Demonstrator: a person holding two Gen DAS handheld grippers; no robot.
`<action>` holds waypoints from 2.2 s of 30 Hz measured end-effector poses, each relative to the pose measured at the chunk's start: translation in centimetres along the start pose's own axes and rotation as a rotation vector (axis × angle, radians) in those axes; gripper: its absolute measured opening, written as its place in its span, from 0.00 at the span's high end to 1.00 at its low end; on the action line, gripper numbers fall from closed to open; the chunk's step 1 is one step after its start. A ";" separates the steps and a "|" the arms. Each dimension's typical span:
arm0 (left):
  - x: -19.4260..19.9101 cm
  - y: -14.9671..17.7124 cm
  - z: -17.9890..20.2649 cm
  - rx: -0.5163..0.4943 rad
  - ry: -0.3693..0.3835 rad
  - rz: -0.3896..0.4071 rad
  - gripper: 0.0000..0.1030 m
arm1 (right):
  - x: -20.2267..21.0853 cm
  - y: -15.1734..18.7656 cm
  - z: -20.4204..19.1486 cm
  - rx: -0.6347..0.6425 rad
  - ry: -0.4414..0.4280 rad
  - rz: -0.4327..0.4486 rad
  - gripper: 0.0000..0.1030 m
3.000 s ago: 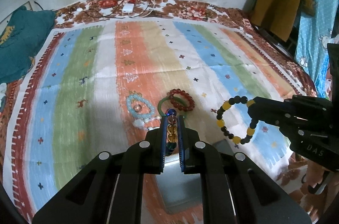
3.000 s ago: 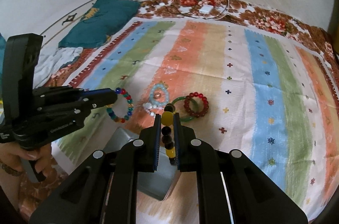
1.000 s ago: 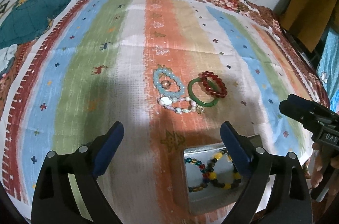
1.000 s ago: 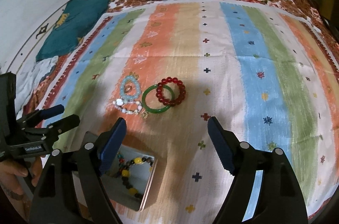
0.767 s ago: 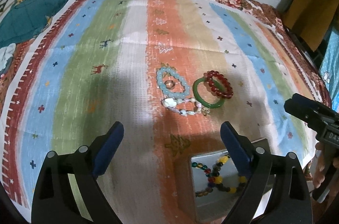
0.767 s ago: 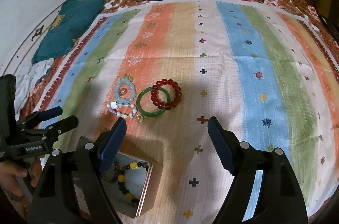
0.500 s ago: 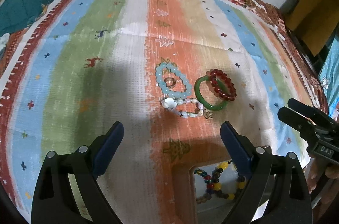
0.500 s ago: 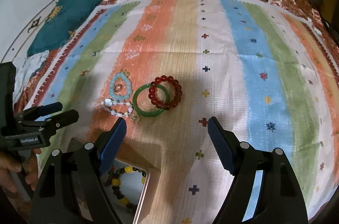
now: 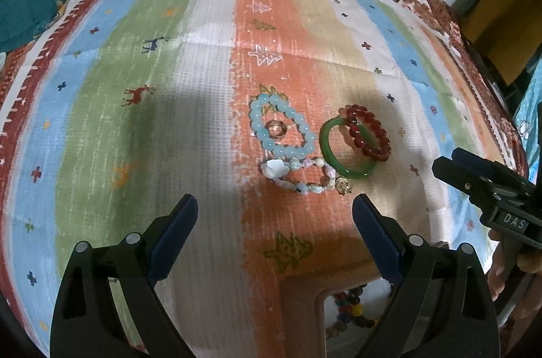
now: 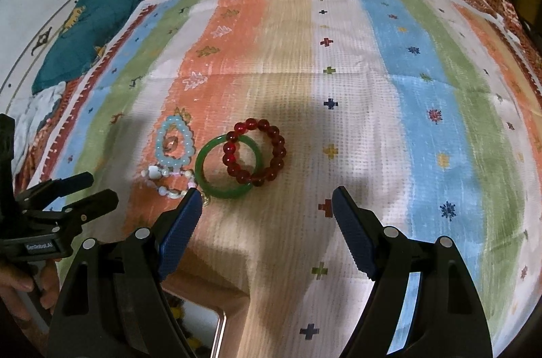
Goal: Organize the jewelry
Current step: 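Move both grippers back toward the remaining bracelets, then grasp the red bead bracelet with the right gripper while the left grasps the white pearl bracelet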
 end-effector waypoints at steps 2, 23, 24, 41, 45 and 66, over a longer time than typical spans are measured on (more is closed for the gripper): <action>-0.3 -0.1 -0.1 -0.005 -0.005 -0.004 0.12 | -0.3 -0.2 0.1 -0.005 0.002 -0.003 0.23; -2.9 -0.7 -0.8 -0.018 -0.026 -0.049 0.13 | -4.1 -1.6 1.6 -0.040 0.062 -0.041 0.23; -3.0 -0.7 -0.7 -0.021 -0.025 -0.053 0.13 | -4.3 -1.7 1.6 -0.041 0.064 -0.042 0.23; -4.5 -1.5 -1.1 -0.038 -0.025 -0.076 0.14 | -7.6 -3.1 2.6 -0.055 0.107 -0.069 0.23; -4.7 -1.4 -1.1 -0.049 -0.026 -0.084 0.15 | -8.6 -3.4 2.7 -0.059 0.118 -0.080 0.23; -5.0 -1.9 -2.3 0.002 -0.044 -0.095 0.36 | -9.6 -3.3 2.4 -0.013 0.151 -0.111 0.35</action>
Point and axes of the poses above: each gripper's, at about its wrist camera, not at the fingertips, and x roughly against the way its jaws point, z to its right, y to its underside, the point moved 5 cm from there along -x, roughly the way its jaws point, and after that the axes turned 4 degrees about -z, right-handed, at the moved point
